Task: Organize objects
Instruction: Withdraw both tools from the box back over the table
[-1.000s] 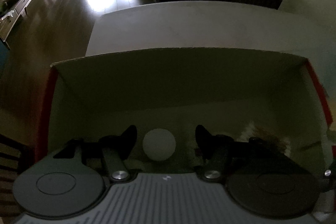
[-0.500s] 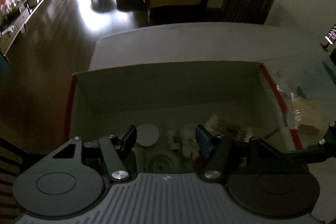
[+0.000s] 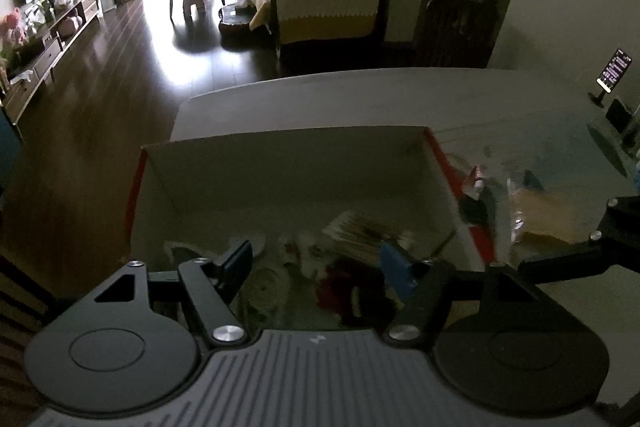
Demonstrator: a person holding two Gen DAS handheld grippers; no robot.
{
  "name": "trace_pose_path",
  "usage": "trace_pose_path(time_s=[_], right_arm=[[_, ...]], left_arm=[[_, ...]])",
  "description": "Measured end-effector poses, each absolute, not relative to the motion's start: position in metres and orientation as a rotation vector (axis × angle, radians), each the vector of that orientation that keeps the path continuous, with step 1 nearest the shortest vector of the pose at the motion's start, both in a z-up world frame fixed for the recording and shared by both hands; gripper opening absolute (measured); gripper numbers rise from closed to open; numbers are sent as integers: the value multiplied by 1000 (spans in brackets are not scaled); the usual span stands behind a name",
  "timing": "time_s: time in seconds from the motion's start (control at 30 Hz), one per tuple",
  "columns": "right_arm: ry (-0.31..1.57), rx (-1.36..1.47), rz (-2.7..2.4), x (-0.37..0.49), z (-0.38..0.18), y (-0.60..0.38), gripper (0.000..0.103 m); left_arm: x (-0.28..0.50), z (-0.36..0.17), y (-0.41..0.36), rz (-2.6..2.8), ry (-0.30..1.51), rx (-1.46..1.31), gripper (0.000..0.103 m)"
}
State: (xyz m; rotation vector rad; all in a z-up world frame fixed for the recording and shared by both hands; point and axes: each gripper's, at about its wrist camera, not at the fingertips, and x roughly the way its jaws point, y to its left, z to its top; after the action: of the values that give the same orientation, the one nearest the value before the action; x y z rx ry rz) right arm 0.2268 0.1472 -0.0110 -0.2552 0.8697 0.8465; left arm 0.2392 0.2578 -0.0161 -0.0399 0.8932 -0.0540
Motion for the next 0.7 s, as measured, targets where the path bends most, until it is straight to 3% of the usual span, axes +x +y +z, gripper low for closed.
trace_pose_path(time_s=[0.23,0.7], right_arm=[[828,-311,861,218,-9,116,83],[824,-282,864,234,-16,33,85]], left_arm=[[226,-14,225,-26,885,-65,76],[212,-17,156,20,858,-151,81]])
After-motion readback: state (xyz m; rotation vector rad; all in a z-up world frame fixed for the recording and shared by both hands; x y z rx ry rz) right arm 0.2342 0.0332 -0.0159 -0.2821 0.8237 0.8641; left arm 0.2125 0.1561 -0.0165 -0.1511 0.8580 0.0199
